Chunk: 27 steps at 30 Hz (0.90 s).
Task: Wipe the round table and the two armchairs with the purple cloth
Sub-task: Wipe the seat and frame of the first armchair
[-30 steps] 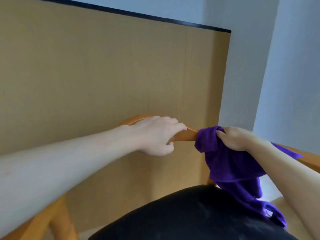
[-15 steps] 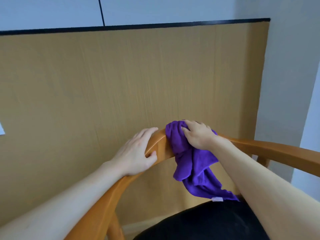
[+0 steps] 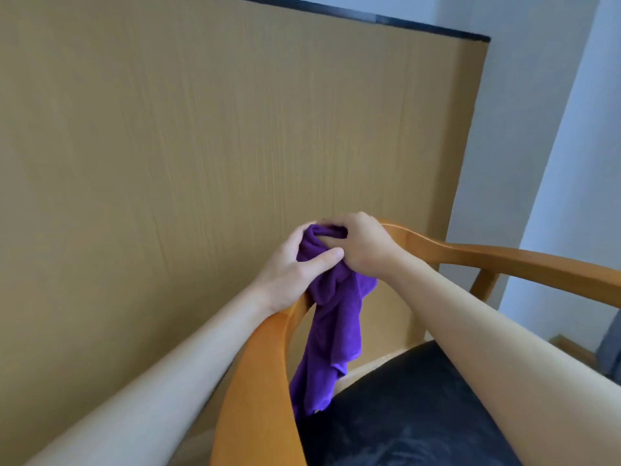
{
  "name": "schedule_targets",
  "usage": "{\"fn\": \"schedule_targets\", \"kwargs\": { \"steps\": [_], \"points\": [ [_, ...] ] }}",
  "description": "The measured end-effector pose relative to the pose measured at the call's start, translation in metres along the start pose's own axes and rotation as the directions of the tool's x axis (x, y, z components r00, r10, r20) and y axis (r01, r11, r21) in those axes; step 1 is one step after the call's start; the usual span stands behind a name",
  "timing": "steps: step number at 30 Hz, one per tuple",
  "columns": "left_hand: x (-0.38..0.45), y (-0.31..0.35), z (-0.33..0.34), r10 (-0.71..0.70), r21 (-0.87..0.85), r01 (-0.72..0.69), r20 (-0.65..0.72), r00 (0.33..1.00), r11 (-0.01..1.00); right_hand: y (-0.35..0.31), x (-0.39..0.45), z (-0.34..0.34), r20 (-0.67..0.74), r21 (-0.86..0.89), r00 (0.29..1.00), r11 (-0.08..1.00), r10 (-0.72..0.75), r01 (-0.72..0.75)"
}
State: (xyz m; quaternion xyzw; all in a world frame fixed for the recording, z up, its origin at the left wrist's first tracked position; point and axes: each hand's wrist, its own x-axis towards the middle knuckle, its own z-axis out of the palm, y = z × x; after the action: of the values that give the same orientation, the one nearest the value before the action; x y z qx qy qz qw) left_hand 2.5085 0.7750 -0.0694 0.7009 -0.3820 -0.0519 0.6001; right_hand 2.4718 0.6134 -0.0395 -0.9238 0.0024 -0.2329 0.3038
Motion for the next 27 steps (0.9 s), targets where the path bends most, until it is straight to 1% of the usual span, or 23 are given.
{"fn": "schedule_targets", "kwargs": {
  "steps": [2, 3, 5, 6, 7, 9, 11, 13, 15, 16, 17, 18, 19, 20, 21, 22, 24, 26, 27],
  "points": [
    [0.003, -0.004, -0.001, -0.052, -0.038, 0.052, 0.002, 0.999, 0.998, -0.003, 0.002, -0.002, -0.026, 0.003, 0.998, 0.998, 0.059, -0.059],
    [0.005, -0.005, -0.001, -0.065, -0.026, 0.064, -0.008, 0.998, 0.998, -0.005, 0.004, -0.005, -0.021, -0.007, 0.995, 0.996, 0.092, -0.093],
    [0.009, -0.009, -0.003, -0.053, 0.027, 0.053, -0.005, 0.999, 0.998, -0.007, 0.01, -0.016, 0.046, 0.007, 0.984, 0.985, 0.173, -0.174],
    [0.01, -0.012, -0.004, -0.041, 0.029, 0.041, 0.005, 0.999, 0.999, -0.006, 0.013, -0.022, 0.102, 0.067, 0.971, 0.973, 0.216, -0.223],
    [0.01, -0.014, -0.005, -0.027, 0.012, 0.027, 0.014, 1.0, 1.0, -0.006, 0.014, -0.028, 0.158, 0.17, 0.956, 0.947, 0.247, -0.272],
    [0.008, -0.015, -0.006, 0.005, -0.033, -0.005, 0.006, 1.0, 0.999, -0.005, 0.014, -0.033, 0.222, 0.393, 0.936, 0.853, 0.274, -0.343],
    [0.007, -0.013, -0.005, 0.025, -0.046, -0.027, -0.039, 0.999, 0.999, -0.007, 0.012, -0.031, 0.193, 0.499, 0.937, 0.793, 0.29, -0.348],
    [0.003, -0.008, -0.003, 0.032, -0.017, -0.034, -0.102, 0.994, 0.999, -0.008, 0.011, -0.026, 0.071, 0.518, 0.944, 0.797, 0.322, -0.31],
    [0.0, -0.003, -0.002, 0.057, 0.041, -0.051, -0.161, 0.985, 0.998, -0.006, 0.012, -0.026, -0.125, 0.485, 0.921, 0.833, 0.369, -0.267],
    [-0.001, -0.002, -0.002, 0.075, 0.072, -0.063, -0.187, 0.979, 0.995, -0.004, 0.012, -0.028, -0.215, 0.427, 0.897, 0.863, 0.386, -0.269],
    [-0.002, -0.001, -0.004, 0.098, 0.099, -0.079, -0.208, 0.973, 0.992, -0.001, 0.012, -0.03, -0.275, 0.334, 0.88, 0.896, 0.388, -0.291],
    [-0.003, -0.001, -0.006, 0.122, 0.12, -0.096, -0.226, 0.967, 0.988, 0.002, 0.012, -0.029, -0.284, 0.226, 0.878, 0.917, 0.386, -0.33],
    [-0.005, -0.002, -0.007, 0.144, 0.134, -0.113, -0.243, 0.959, 0.984, 0.008, 0.011, -0.027, -0.241, 0.141, 0.889, 0.92, 0.39, -0.365],
    [-0.005, -0.003, -0.009, 0.16, 0.136, -0.127, -0.261, 0.952, 0.983, 0.014, 0.01, -0.024, -0.173, 0.1, 0.898, 0.914, 0.405, -0.393],
    [-0.004, -0.007, -0.01, 0.171, 0.12, -0.142, -0.279, 0.945, 0.983, 0.02, 0.007, -0.019, -0.118, 0.103, 0.898, 0.904, 0.424, -0.414],
    [-0.004, -0.011, -0.011, 0.177, 0.097, -0.155, -0.287, 0.942, 0.983, 0.025, 0.004, -0.014, -0.11, 0.119, 0.895, 0.9, 0.431, -0.419],
    [0.0, -0.017, -0.014, 0.186, 0.056, -0.178, -0.287, 0.94, 0.983, 0.034, 0.003, -0.007, -0.165, 0.128, 0.899, 0.912, 0.407, -0.389],
    [0.009, -0.019, -0.02, 0.139, 0.031, -0.135, -0.251, 0.958, 0.99, 0.035, 0.003, -0.006, -0.178, 0.114, 0.895, 0.912, 0.409, -0.394],
    [0.019, -0.017, -0.025, 0.078, -0.006, -0.082, -0.232, 0.969, 0.997, 0.032, 0.003, -0.008, -0.168, 0.115, 0.894, 0.909, 0.416, -0.402]
  ]
}}
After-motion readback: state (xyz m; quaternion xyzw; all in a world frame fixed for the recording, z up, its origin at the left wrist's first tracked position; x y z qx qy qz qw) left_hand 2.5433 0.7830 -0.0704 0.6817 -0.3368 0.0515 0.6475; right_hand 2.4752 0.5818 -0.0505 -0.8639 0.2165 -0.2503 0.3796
